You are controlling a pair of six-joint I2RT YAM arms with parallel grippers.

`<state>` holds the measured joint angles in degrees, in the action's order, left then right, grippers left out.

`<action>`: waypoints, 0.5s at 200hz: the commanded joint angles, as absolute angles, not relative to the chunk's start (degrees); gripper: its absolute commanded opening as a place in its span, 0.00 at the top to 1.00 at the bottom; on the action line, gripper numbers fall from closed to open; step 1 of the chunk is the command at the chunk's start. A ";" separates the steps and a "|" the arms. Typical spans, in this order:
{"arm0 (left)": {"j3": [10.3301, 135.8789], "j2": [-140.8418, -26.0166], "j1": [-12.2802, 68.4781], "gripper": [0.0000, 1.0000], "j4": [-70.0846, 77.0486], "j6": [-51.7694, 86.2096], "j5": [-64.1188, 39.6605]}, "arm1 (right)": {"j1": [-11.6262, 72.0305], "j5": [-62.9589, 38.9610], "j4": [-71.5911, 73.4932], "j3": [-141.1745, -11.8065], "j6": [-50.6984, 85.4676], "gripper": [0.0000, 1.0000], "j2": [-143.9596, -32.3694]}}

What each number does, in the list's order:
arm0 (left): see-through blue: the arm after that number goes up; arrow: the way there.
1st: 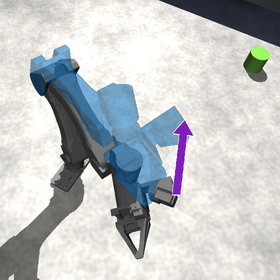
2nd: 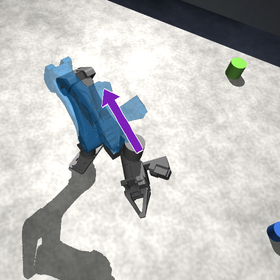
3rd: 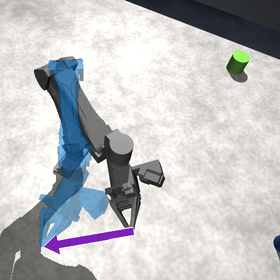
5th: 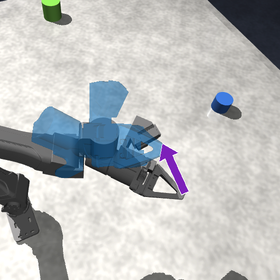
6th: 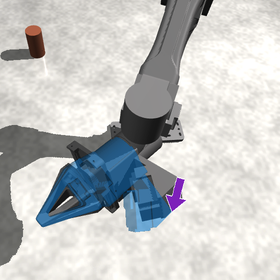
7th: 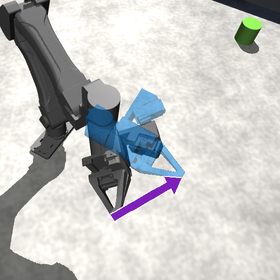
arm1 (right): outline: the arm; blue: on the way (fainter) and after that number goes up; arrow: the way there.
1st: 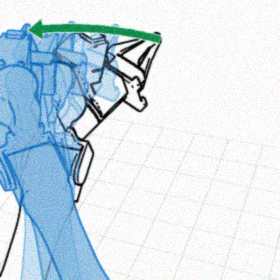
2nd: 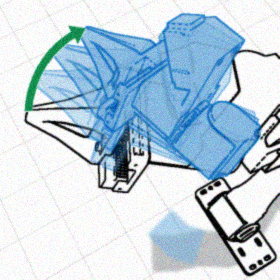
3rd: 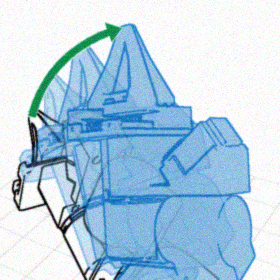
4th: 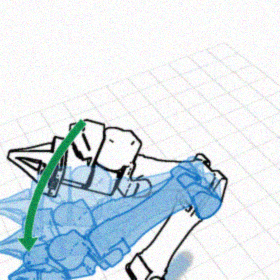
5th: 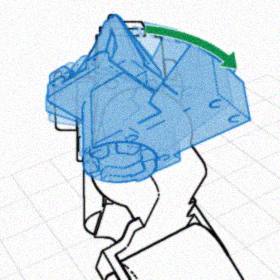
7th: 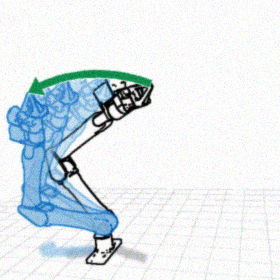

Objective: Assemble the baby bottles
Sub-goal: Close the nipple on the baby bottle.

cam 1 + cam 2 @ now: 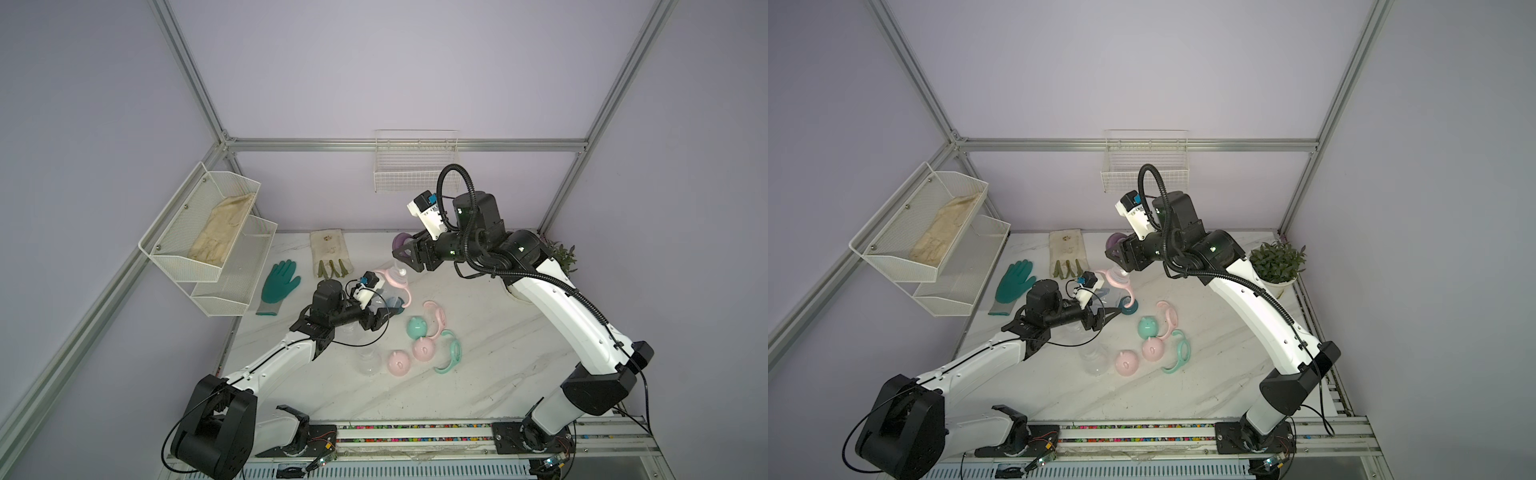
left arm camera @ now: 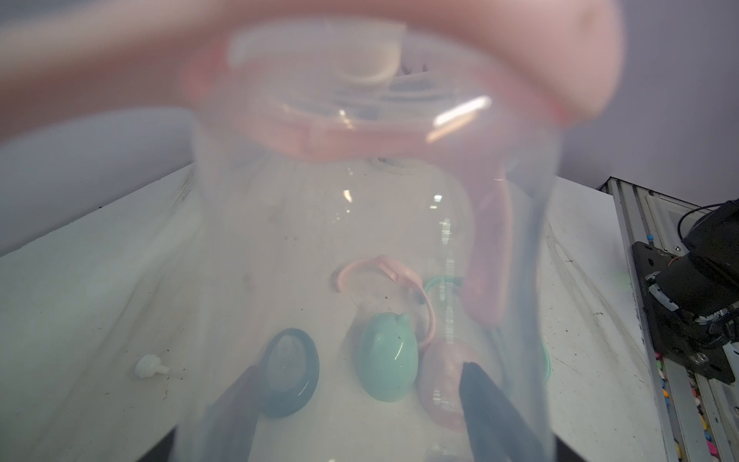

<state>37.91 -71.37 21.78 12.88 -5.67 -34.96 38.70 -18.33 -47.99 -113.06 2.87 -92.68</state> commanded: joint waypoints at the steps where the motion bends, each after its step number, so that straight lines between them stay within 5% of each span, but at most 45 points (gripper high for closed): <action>1: 40.66 -71.02 21.88 1.00 17.74 -7.05 -35.95 | 38.97 -19.60 -47.71 -112.62 3.67 0.50 -91.14; 100: 38.50 -73.06 21.97 1.00 24.94 -8.86 -35.99 | 38.94 -19.41 -53.95 -115.59 4.57 0.51 -93.57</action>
<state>37.89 -73.67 21.78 20.16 -8.16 -34.72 38.70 -19.14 -52.16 -115.83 4.25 -92.84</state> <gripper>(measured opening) 0.774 0.698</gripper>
